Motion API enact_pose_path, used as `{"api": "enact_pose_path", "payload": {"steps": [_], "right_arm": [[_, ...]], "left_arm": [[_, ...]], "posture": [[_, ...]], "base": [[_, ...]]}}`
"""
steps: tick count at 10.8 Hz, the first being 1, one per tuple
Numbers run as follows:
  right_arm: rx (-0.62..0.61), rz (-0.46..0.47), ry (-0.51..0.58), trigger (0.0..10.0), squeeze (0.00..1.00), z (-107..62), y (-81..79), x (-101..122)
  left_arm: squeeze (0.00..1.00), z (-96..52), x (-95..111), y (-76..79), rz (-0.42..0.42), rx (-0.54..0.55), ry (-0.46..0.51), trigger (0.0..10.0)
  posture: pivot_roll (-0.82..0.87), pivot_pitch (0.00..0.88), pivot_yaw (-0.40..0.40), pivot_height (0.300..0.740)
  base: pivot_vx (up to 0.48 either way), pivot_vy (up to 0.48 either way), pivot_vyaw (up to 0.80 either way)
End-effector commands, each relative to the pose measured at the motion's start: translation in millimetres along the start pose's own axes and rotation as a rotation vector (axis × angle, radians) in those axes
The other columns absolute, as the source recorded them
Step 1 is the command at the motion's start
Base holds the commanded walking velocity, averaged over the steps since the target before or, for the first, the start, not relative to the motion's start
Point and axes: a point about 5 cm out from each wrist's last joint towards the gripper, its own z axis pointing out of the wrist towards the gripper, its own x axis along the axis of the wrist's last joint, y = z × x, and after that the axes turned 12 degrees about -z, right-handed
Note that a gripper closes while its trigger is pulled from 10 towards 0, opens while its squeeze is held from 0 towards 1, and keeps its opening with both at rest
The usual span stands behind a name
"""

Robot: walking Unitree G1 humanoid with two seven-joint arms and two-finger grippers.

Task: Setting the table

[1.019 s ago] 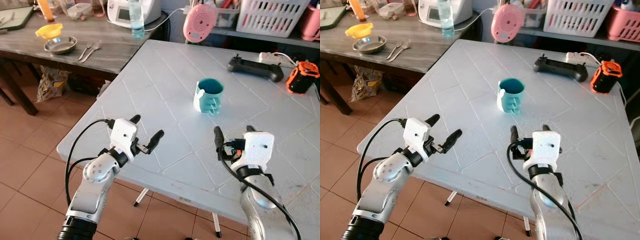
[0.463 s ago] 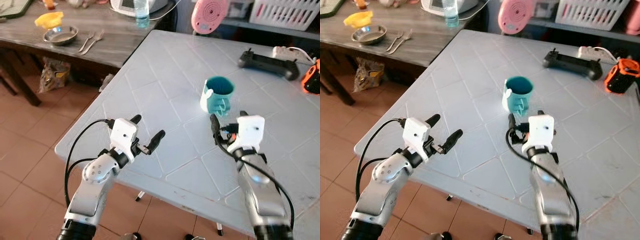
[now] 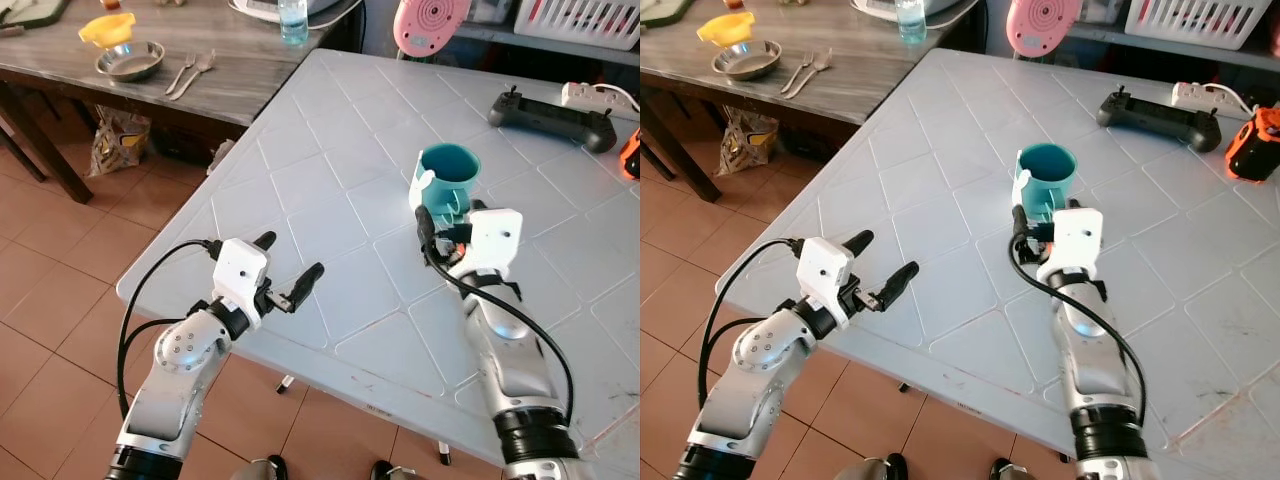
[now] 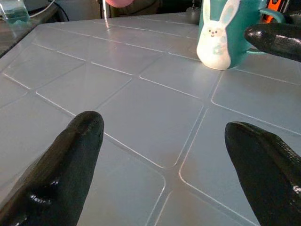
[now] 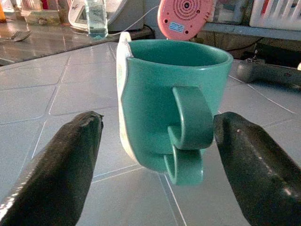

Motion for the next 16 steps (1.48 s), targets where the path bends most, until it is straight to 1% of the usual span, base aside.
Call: {"api": "enact_pose_path", "payload": {"steps": [1, 3, 5, 7, 8, 9, 10, 11, 12, 15, 16], "right_arm": [[0.011, 0.008, 0.005, 0.0, 0.00, 1.6, -4.0, -0.7], [-0.005, 0.013, 0.011, 0.0, 0.00, 2.6, -5.4, -1.8], [-0.028, 0.012, 0.013, 0.0, 0.00, 2.6, -2.7, -3.2], [-0.062, 0.014, 0.024, 0.0, 0.00, 7.5, 2.8, -1.0], [-0.071, 0.013, 0.027, 1.3, 0.00, 9.3, 3.3, -0.3], [-0.078, 0.017, 0.028, 2.4, 0.00, 11.7, 3.2, 0.3], [-0.090, 0.026, 0.025, 4.6, 0.00, 13.3, 2.2, -0.3], [-0.120, 0.048, 0.013, 0.1, 0.00, 14.2, 3.4, -2.3], [-0.136, 0.075, 0.008, 0.0, 0.00, 14.9, 2.7, -3.9], [-0.149, 0.090, 0.006, 0.0, 0.00, 15.0, 1.2, -5.3], [-0.159, 0.090, 0.001, 0.0, 0.00, 13.3, 3.4, -7.6]], "left_arm": [[0.00, -4.4, 0.5, -1.2, 0.008, 0.001, -0.010, 10.0], [0.00, -6.1, 0.0, -2.2, 0.008, 0.004, -0.016, 10.0], [0.00, -6.6, -0.2, -0.1, 0.002, -0.003, -0.016, 10.0], [0.00, -4.7, 0.2, 2.9, -0.002, -0.011, -0.016, 10.0], [0.00, -5.0, 0.5, 3.4, -0.003, -0.014, -0.016, 10.0], [0.00, -4.7, 1.1, 4.2, -0.001, -0.014, -0.016, 10.0], [0.00, -5.4, 1.8, 3.8, 0.002, -0.013, -0.018, 10.0], [0.00, -5.1, 1.9, 3.8, 0.004, -0.013, -0.019, 10.0], [0.00, -5.3, 1.7, 3.4, 0.006, -0.013, -0.022, 10.0], [0.00, -5.0, 0.3, 2.3, 0.007, -0.019, -0.029, 10.0], [0.00, -4.6, -0.8, 1.8, 0.007, -0.019, -0.029, 10.0]], "posture": [[0.22, 0.207, 0.046, 0.740], [0.22, 0.205, 0.048, 0.740], [0.20, 0.208, 0.049, 0.740], [0.20, 0.209, 0.050, 0.740], [0.20, 0.209, 0.051, 0.740], [0.20, 0.209, 0.052, 0.740], [0.21, 0.211, 0.057, 0.740], [0.21, 0.211, 0.057, 0.740], [0.22, 0.213, 0.060, 0.740], [0.21, 0.213, 0.066, 0.740], [0.21, 0.210, 0.066, 0.740]], "base": [[0.000, 0.000, 0.00], [0.000, 0.000, 0.00], [0.000, 0.000, 0.00], [0.000, 0.000, 0.00], [0.000, 0.000, 0.00], [0.000, 0.000, 0.00], [0.000, 0.000, 0.00], [0.000, 0.000, 0.00], [0.000, 0.000, 0.00], [0.000, 0.000, 0.00], [0.000, 0.000, 0.00]]}}
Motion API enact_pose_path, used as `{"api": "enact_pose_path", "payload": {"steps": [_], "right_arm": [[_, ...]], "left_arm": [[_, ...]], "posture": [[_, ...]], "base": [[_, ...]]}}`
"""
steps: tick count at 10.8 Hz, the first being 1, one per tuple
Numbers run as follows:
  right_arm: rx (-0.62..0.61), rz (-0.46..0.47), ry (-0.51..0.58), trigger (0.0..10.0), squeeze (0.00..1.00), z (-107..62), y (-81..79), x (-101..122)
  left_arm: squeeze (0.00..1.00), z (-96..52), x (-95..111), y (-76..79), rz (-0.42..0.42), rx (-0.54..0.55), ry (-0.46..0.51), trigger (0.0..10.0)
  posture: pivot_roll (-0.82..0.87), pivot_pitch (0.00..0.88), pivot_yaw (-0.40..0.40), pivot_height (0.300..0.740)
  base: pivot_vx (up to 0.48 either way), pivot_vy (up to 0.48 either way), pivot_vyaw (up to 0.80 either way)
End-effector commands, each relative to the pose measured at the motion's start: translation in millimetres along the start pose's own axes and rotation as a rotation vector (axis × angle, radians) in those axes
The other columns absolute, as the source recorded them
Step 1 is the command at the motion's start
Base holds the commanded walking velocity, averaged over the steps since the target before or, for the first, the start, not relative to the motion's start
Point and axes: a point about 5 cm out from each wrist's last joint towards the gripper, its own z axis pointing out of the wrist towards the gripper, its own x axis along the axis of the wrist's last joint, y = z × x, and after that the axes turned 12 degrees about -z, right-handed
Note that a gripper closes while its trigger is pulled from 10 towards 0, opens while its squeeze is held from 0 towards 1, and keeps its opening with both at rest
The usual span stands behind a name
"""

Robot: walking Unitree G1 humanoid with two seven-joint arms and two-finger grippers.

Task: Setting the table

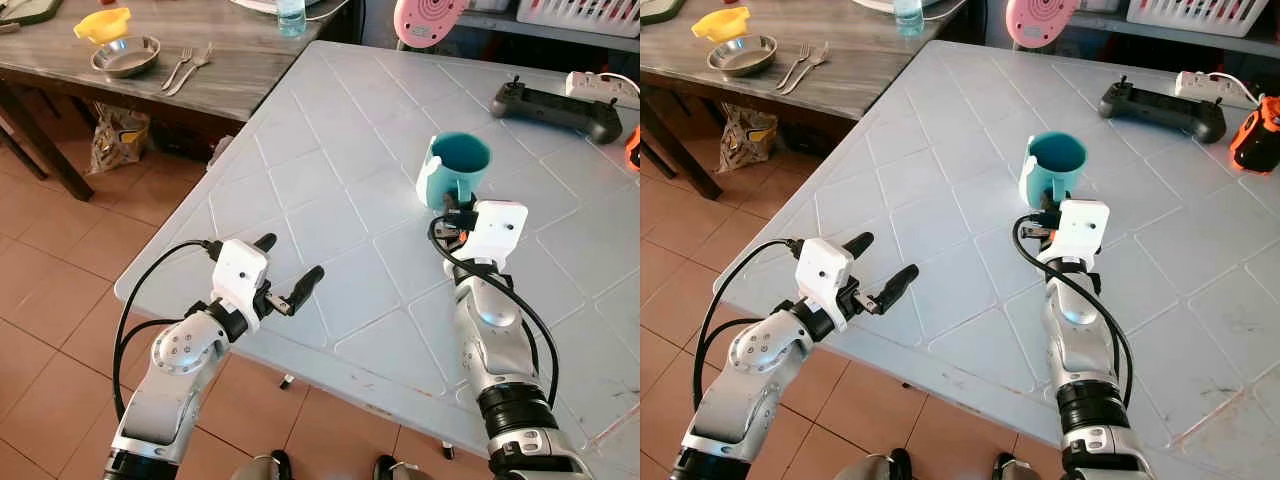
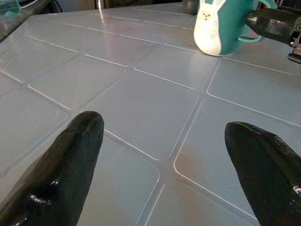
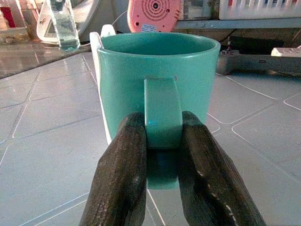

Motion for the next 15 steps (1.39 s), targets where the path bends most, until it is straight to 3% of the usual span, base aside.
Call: {"api": "enact_pose_path", "payload": {"steps": [1, 4, 7, 8, 9, 10, 11, 13, 15], "right_arm": [[-0.025, 0.015, -0.020, 0.0, 0.00, -2.4, 4.0, -4.8], [0.038, -0.063, 0.072, 0.0, 0.00, -9.5, 3.9, 12.3], [0.076, -0.128, 0.119, 0.0, 0.00, -35.3, 10.3, 27.1], [0.078, -0.187, 0.120, 3.1, 0.00, -47.4, 15.7, 32.2], [0.037, -0.182, 0.110, 3.5, 0.00, -57.2, 23.6, 37.3], [0.006, -0.180, 0.103, 8.2, 0.00, -64.2, 29.0, 40.3], [-0.049, -0.197, 0.084, 10.0, 0.00, -76.5, 36.0, 43.4], [-0.094, -0.209, 0.018, 10.0, 0.00, -95.3, 47.2, 41.7], [-0.117, -0.194, -0.026, 10.0, 0.00, -102.5, 51.4, 39.6]], "left_arm": [[0.00, -1.6, -2.4, -0.9, 0.008, -0.007, -0.013, 10.0], [0.00, 4.0, -3.0, -1.7, 0.000, 0.016, -0.003, 10.0], [0.00, 17.6, 5.7, -5.0, -0.002, 0.087, 0.050, 10.0], [0.00, 25.9, 10.1, -5.2, -0.028, 0.104, 0.079, 10.0], [0.00, 33.6, 14.6, -7.4, -0.038, 0.140, 0.105, 10.0], [0.00, 38.4, 16.6, -9.0, -0.042, 0.165, 0.119, 10.0], [0.00, 44.0, 17.3, -12.9, -0.074, 0.199, 0.122, 10.0], [0.00, 51.6, 17.4, -17.1, -0.117, 0.231, 0.130, 10.0], [0.00, 55.4, 15.7, -16.1, -0.130, 0.228, 0.131, 10.0]], "posture": [[0.21, 0.208, 0.067, 0.740], [0.20, 0.193, 0.058, 0.740], [0.16, 0.161, 0.023, 0.740], [0.14, 0.147, 0.010, 0.740], [0.13, 0.142, 0.007, 0.740], [0.12, 0.134, 0.002, 0.740], [0.10, 0.123, 0.003, 0.740], [0.08, 0.108, 0.000, 0.740], [0.07, 0.103, 0.007, 0.740]], "base": [[0.000, 0.000, 0.00], [0.000, 0.000, 0.00], [0.000, 0.000, 0.00], [0.000, 0.000, 0.00], [0.000, 0.000, 0.00], [0.000, 0.000, 0.00], [0.000, 0.000, 0.00], [0.000, 0.000, 0.00], [0.000, 0.000, -0.62]]}}
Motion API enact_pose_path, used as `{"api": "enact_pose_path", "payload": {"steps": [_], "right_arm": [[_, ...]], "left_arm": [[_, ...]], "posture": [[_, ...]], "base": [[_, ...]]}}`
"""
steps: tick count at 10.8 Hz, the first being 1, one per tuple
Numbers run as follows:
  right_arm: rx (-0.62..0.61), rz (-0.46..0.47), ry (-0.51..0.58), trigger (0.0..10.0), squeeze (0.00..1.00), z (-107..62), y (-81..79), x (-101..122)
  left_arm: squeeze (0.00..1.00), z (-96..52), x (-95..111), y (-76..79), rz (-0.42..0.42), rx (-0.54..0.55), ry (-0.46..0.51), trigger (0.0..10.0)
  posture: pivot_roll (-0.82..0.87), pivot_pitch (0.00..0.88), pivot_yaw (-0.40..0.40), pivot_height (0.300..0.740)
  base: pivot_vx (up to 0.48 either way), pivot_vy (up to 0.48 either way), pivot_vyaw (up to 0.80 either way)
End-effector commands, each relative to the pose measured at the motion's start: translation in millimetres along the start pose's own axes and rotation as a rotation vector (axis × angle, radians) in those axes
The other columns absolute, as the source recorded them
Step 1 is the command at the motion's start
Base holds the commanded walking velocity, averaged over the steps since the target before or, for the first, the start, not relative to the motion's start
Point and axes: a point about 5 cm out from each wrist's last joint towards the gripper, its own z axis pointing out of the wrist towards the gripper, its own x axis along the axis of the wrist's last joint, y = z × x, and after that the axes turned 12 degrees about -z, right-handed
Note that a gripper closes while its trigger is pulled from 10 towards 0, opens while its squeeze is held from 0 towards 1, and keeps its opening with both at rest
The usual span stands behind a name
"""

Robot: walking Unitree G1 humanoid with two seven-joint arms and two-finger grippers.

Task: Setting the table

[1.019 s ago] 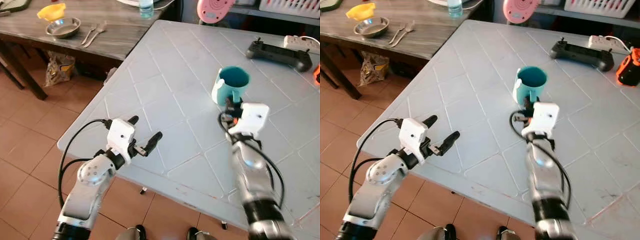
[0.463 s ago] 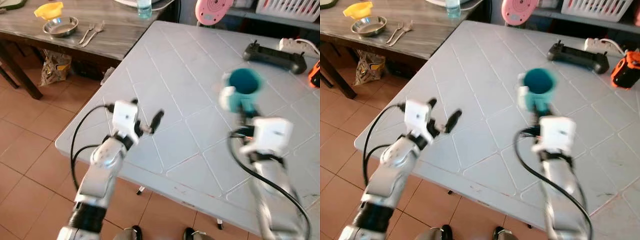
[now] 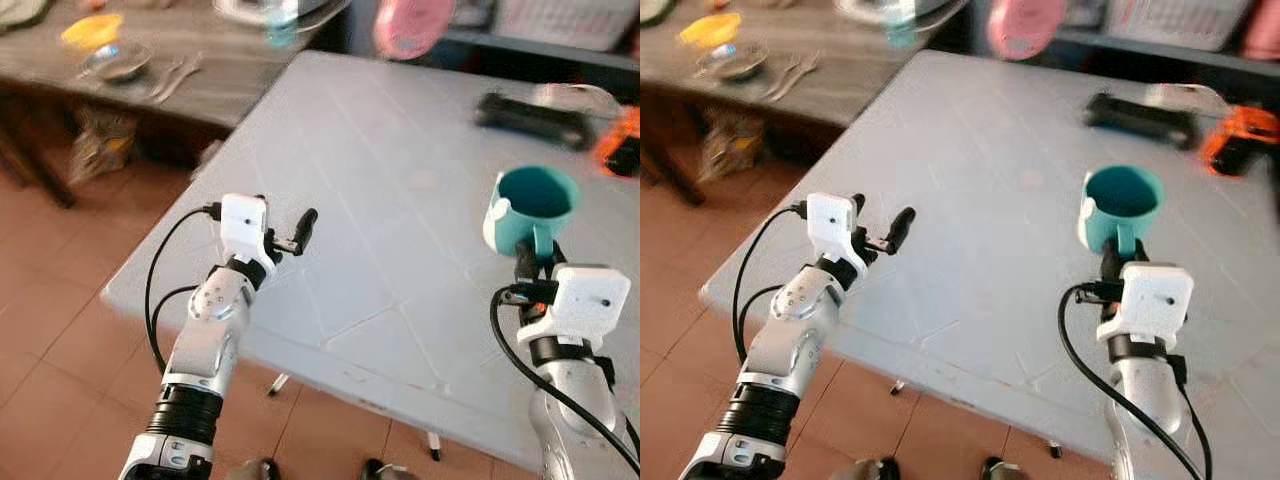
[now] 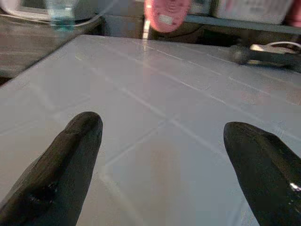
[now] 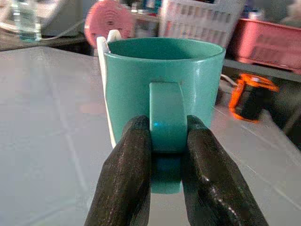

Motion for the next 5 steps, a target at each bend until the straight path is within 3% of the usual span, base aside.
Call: {"api": "enact_pose_path", "payload": {"steps": [1, 2, 4, 5], "right_arm": [[-0.020, 0.008, 0.011, 10.0, 0.00, -0.7, 2.8, 6.0], [-0.013, 0.011, 0.011, 10.0, 0.00, -0.3, 1.5, 7.3], [0.014, 0.010, 0.003, 10.0, 0.00, -0.5, -1.7, 7.9], [0.020, 0.009, -0.001, 10.0, 0.00, -0.5, -2.0, 6.9]], "left_arm": [[0.00, 2.0, 0.0, 2.3, 0.010, -0.012, 0.004, 10.0], [0.00, 2.0, -0.7, 2.0, 0.009, -0.010, 0.003, 10.0], [0.00, 1.3, -3.3, 0.0, 0.007, 0.003, 0.000, 10.0], [0.00, 0.2, -4.7, -0.4, 0.011, 0.007, -0.001, 10.0]], "posture": [[0.07, 0.101, 0.004, 0.740], [0.07, 0.100, 0.002, 0.740], [0.07, 0.101, -0.007, 0.740], [0.07, 0.101, -0.013, 0.740]], "base": [[0.000, 0.000, -0.75], [0.000, 0.000, -0.72], [0.000, 0.000, 0.00], [0.000, 0.296, 0.00]]}}
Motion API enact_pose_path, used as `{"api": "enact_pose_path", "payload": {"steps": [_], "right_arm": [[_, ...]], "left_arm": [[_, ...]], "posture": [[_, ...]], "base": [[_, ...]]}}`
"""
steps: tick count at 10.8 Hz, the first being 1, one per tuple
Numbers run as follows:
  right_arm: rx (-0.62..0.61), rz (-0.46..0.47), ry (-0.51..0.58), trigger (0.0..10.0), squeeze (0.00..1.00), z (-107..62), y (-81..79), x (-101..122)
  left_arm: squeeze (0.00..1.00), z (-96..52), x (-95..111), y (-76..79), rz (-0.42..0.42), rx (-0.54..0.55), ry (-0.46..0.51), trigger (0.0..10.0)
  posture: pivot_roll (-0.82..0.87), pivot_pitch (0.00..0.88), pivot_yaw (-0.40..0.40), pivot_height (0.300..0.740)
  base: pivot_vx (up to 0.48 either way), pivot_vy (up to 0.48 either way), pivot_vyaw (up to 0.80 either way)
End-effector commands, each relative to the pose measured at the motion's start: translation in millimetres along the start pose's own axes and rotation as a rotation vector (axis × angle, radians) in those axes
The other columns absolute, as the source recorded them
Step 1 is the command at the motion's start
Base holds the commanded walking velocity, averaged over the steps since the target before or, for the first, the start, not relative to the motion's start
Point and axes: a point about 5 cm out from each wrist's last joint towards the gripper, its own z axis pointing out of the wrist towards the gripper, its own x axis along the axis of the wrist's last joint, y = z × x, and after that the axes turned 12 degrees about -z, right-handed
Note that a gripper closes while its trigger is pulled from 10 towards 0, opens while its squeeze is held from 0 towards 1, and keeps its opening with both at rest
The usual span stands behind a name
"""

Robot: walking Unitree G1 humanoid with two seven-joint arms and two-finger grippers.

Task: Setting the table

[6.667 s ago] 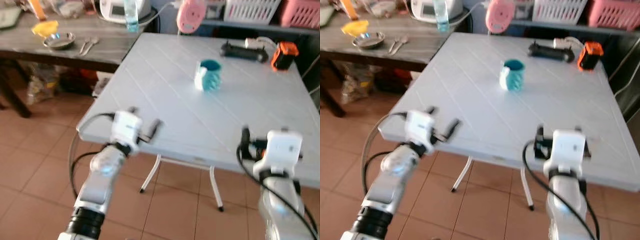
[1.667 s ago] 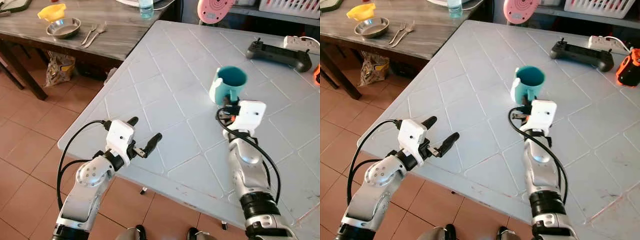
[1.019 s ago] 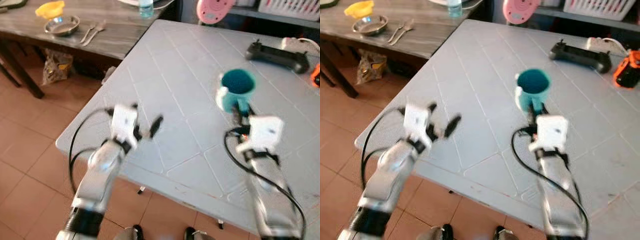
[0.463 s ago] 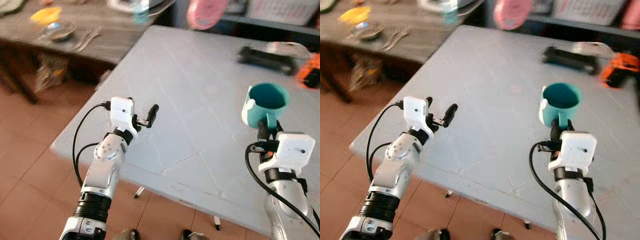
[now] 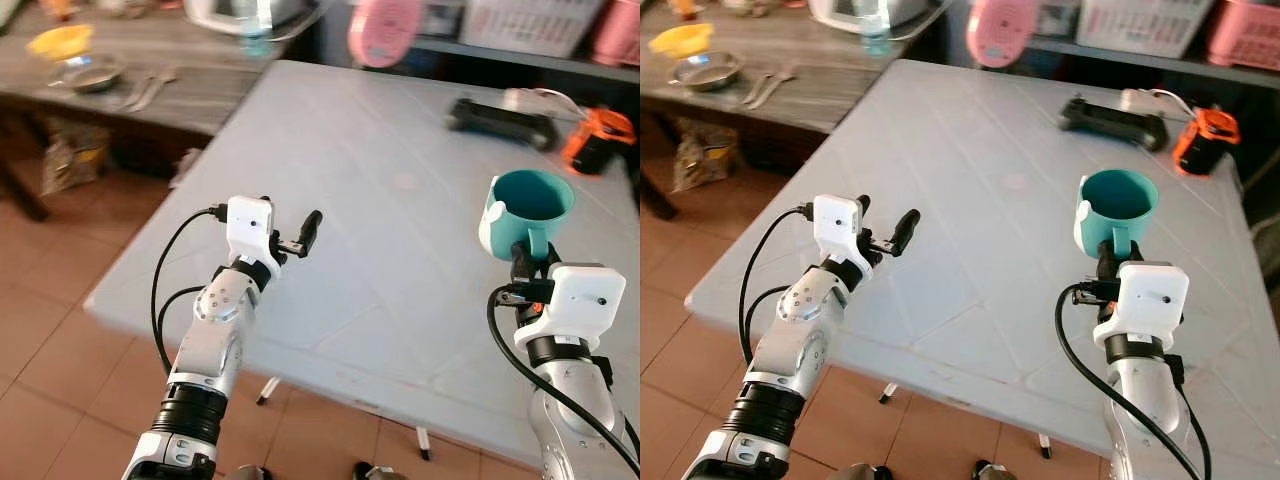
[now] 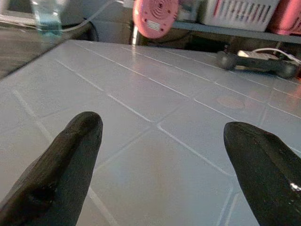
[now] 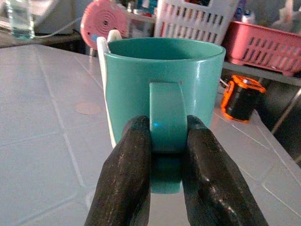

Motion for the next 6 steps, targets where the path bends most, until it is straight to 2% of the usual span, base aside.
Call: {"api": "enact_pose_path", "payload": {"steps": [1, 4, 6], "right_arm": [[0.010, 0.006, 0.016, 10.0, 0.00, 0.3, -1.3, 5.3], [0.017, 0.006, 0.018, 10.0, 0.00, 2.3, -2.7, 6.6], [-0.010, -0.006, 0.013, 10.0, 0.00, 4.5, 7.8, 4.6]], "left_arm": [[0.00, -2.3, -3.9, -1.7, 0.016, 0.008, -0.008, 10.0], [0.00, -3.1, -5.5, -0.5, 0.026, -0.001, -0.010, 10.0], [0.00, -3.6, -4.3, -2.8, 0.036, 0.002, -0.008, 10.0]], "posture": [[0.07, 0.101, -0.016, 0.740], [0.07, 0.107, -0.015, 0.740], [0.08, 0.113, -0.012, 0.740]], "base": [[0.000, 0.371, 0.00], [0.000, 0.459, 0.00], [0.000, 0.480, 0.00]]}}
